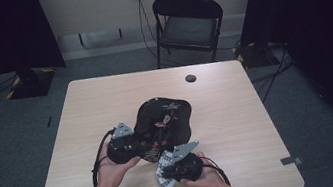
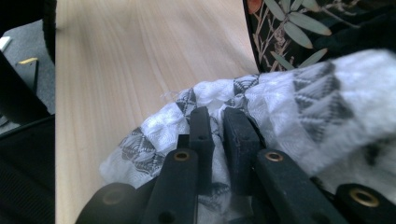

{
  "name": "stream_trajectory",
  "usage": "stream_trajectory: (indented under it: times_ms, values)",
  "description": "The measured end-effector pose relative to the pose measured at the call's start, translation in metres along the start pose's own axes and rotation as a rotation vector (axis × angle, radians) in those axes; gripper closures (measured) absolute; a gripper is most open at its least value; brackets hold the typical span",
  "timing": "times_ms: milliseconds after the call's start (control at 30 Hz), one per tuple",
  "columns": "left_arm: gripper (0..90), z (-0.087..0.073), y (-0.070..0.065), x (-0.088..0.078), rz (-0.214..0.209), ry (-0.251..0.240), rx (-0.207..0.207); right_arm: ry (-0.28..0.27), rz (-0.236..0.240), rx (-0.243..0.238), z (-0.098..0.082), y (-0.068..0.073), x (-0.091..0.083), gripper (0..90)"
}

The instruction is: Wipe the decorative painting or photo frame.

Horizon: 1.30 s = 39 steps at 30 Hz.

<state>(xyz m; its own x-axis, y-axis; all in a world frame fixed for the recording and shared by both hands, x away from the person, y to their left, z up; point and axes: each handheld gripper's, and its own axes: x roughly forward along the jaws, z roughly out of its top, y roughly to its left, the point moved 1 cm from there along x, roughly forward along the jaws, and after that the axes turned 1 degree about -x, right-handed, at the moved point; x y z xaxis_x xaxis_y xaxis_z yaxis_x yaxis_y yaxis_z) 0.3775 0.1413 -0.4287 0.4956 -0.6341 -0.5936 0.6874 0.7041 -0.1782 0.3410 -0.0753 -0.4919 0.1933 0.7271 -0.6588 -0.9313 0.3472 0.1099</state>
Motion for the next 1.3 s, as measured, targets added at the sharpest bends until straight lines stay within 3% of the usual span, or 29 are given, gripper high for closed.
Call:
stream_trajectory:
  times_ms: [167, 233, 467, 633, 833, 933, 967, 1000, 1133, 1300]
  values:
    - [43.7, -0.002, 0.002, -0.001, 0.02, 0.003, 0.003, 0.003, 0.002, 0.015, 0.0, -0.001, 0.001, 81.2]
    - [41.3, -0.003, 0.003, -0.002, 0.029, 0.001, -0.001, 0.006, -0.008, 0.0, 0.0, 0.001, -0.001, 77.7]
    - [35.7, -0.008, 0.008, -0.008, 0.039, -0.004, -0.015, -0.046, -0.01, 0.018, 0.006, 0.001, -0.016, 59.2]
    - [35.1, -0.008, 0.005, -0.008, 0.05, 0.001, -0.008, -0.102, -0.061, 0.042, 0.01, -0.003, -0.036, 51.3]
    - [34.9, -0.008, 0.009, -0.014, 0.054, -0.012, -0.026, -0.132, -0.15, 0.081, 0.005, -0.019, -0.065, 47.7]
    - [35.1, -0.008, 0.009, -0.016, 0.056, -0.014, -0.023, -0.14, -0.22, 0.101, 0.001, -0.034, -0.08, 44.5]
    - [35.1, -0.008, 0.009, -0.016, 0.056, -0.014, -0.023, -0.14, -0.22, 0.101, 0.001, -0.034, -0.08, 44.5]
    - [35.1, -0.008, 0.008, -0.016, 0.054, -0.009, -0.023, -0.15, -0.259, 0.116, 0.001, -0.044, -0.088, 41.8]
    - [35.7, -0.008, 0.009, -0.016, 0.057, -0.005, -0.023, -0.173, -0.319, 0.143, 0.004, -0.064, -0.098, 37.9]
    - [34.7, -0.011, 0.014, -0.012, 0.065, 0.005, -0.037, -0.207, -0.31, 0.137, 0.015, -0.078, -0.099, 37.0]
